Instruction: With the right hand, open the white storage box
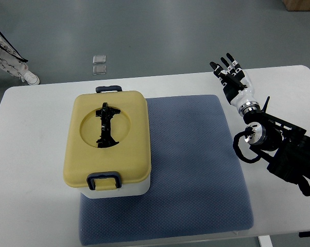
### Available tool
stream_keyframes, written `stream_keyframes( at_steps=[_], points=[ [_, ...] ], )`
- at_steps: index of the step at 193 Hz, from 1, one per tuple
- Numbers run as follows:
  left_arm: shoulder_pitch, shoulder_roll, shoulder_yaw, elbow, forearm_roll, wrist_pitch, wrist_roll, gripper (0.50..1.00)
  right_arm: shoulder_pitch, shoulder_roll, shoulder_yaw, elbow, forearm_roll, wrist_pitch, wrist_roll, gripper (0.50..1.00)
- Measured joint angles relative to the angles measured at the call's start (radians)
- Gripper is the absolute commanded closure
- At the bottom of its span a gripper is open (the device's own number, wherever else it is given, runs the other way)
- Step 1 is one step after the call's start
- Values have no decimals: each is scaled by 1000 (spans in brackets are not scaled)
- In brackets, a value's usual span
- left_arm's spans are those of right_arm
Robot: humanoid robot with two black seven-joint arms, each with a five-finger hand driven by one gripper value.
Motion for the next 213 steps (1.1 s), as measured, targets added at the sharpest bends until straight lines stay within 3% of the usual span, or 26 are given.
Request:
stream_keyframes(
  at_steps=[213],
  points=[
    [-1,0,0,-2,-1,6,0,500,36,-5,0,-11,-6,5,0,570]
  ],
)
